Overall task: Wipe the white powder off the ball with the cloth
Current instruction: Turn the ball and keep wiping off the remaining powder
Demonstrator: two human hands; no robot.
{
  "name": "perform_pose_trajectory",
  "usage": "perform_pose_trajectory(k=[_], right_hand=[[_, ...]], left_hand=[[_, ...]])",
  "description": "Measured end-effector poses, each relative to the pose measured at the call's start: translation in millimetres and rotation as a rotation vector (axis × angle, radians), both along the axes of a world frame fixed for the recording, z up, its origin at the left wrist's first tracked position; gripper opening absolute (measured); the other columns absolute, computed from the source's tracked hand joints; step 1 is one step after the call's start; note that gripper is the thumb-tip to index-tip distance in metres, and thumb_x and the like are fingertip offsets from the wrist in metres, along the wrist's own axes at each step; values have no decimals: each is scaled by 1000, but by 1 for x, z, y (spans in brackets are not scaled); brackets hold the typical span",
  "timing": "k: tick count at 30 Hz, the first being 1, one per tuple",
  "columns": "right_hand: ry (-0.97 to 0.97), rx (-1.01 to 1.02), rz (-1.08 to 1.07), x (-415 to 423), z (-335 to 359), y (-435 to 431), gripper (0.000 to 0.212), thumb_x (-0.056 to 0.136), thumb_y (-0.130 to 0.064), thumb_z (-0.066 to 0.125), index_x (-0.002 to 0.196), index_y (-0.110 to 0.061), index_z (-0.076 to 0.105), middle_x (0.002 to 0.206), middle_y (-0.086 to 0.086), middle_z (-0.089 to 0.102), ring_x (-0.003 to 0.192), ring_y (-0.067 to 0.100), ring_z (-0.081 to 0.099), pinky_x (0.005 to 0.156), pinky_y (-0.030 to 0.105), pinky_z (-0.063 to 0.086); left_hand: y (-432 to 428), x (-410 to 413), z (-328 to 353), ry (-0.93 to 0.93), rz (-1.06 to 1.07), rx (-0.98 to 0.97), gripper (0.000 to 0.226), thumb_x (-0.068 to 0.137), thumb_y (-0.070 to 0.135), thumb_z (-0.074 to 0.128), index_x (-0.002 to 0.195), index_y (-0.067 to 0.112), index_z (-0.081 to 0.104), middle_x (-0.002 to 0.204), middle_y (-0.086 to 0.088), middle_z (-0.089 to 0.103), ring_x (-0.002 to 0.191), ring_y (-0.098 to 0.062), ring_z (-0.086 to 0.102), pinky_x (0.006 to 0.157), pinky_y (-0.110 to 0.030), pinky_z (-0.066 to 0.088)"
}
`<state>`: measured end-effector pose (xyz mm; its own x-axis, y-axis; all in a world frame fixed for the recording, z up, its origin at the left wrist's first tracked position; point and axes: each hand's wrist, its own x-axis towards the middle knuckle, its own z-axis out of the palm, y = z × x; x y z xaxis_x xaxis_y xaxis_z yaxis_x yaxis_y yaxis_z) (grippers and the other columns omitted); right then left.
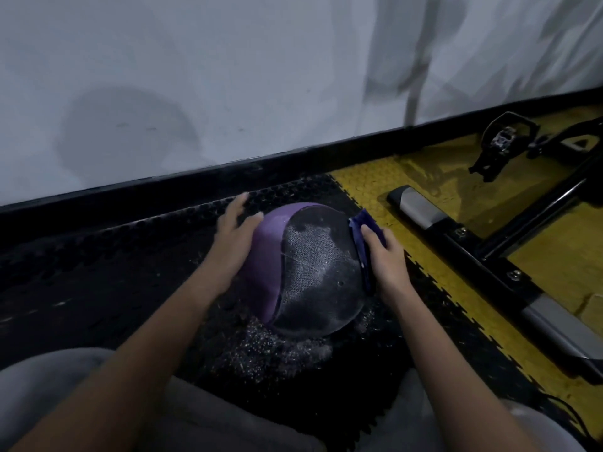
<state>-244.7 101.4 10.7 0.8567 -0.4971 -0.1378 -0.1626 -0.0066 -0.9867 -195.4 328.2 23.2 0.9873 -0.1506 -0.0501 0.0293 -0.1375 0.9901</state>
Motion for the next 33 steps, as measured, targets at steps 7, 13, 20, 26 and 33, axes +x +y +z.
perform_pose_trajectory(k=[7,13,20,26,33], right_hand=[[-62,-493,88,-1,-6,1,12,95,-26,52,105,-21,56,109,0,47,111,24,46,97,34,35],[-306,-819,156,-17,10,19,16,92,-20,52,105,-17,61,100,-6,55,96,25,51,86,17,31],[-326,-1123,304,-16,21,19,28,88,-18,40,106,-16,62,104,-2,58,91,24,46,73,33,34],[-285,-1139,215,-16,20,22,30,86,-12,40,102,-12,65,100,1,60,83,27,46,69,29,29],[-285,-1259,299,-16,26,25,33,85,-16,38,104,-13,64,101,3,59,84,25,44,69,33,34]], left_hand=[[10,0,7,-131,-470,345,82,35,79,70,109,68,37,129,30,23,134,-2,18,109,-25,16],[0,-6,9,-204,-447,456,92,40,73,63,124,60,28,146,17,12,138,-8,13,112,-33,16],[1,-6,14,-168,-475,389,87,54,48,83,125,49,34,134,16,18,135,-9,16,106,-25,18],[-5,-6,12,-164,-463,421,87,47,57,74,123,53,31,131,20,15,136,-11,14,113,-37,18],[-1,-10,11,-180,-448,398,86,46,57,75,122,54,32,142,14,17,136,-7,14,111,-30,17]])
